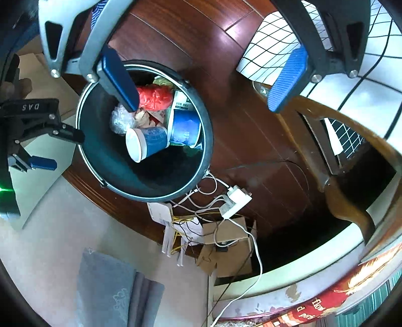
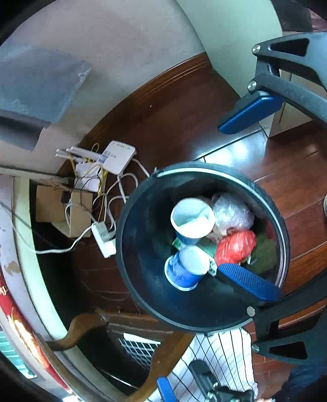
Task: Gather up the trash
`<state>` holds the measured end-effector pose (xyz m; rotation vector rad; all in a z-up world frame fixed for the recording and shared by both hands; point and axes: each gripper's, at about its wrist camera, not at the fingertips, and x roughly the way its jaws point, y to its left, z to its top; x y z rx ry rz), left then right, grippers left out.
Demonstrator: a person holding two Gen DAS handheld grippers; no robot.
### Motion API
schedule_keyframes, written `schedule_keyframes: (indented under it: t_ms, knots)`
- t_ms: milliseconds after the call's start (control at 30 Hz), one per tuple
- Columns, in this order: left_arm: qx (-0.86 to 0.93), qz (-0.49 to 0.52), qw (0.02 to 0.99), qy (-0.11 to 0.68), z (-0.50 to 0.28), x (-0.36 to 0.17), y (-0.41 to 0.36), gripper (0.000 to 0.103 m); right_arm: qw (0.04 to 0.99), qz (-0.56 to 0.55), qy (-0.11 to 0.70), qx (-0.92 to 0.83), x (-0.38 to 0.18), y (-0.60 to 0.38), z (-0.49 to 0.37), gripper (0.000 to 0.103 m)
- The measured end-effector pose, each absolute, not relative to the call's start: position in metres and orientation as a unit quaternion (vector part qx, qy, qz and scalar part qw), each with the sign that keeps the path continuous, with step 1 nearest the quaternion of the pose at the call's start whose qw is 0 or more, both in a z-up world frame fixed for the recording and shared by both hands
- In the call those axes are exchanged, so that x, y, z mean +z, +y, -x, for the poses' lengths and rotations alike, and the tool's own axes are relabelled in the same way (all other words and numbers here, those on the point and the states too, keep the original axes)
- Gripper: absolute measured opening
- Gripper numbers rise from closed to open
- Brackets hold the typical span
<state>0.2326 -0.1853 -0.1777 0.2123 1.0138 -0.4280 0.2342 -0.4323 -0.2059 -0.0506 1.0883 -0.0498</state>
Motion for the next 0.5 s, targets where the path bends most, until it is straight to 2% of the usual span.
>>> schedule_keyframes:
  t_ms: [500]
  knots:
    - [-0.183, -0.089, 0.869, 0.450, -0.186, -0.118, -0.155, 0.103, 0.887, 0.028, 0.461, 0.001, -0.134, -0.387, -0.195, 0.103]
